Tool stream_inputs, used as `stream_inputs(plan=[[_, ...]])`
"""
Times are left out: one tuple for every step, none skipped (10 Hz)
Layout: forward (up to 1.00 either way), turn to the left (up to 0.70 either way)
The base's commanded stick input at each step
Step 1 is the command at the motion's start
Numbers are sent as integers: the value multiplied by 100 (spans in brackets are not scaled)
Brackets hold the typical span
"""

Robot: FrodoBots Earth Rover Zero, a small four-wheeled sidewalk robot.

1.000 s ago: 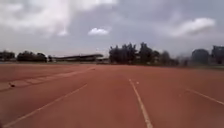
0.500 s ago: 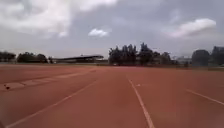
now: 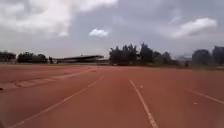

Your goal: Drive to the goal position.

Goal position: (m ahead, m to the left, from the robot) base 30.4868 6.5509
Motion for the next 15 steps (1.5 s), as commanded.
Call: stream_inputs(plan=[[45,0],[45,0],[45,0],[45,0],[45,0],[45,0],[45,0],[45,0],[45,0],[45,0],[45,0],[45,0],[45,0],[45,0],[45,0]])
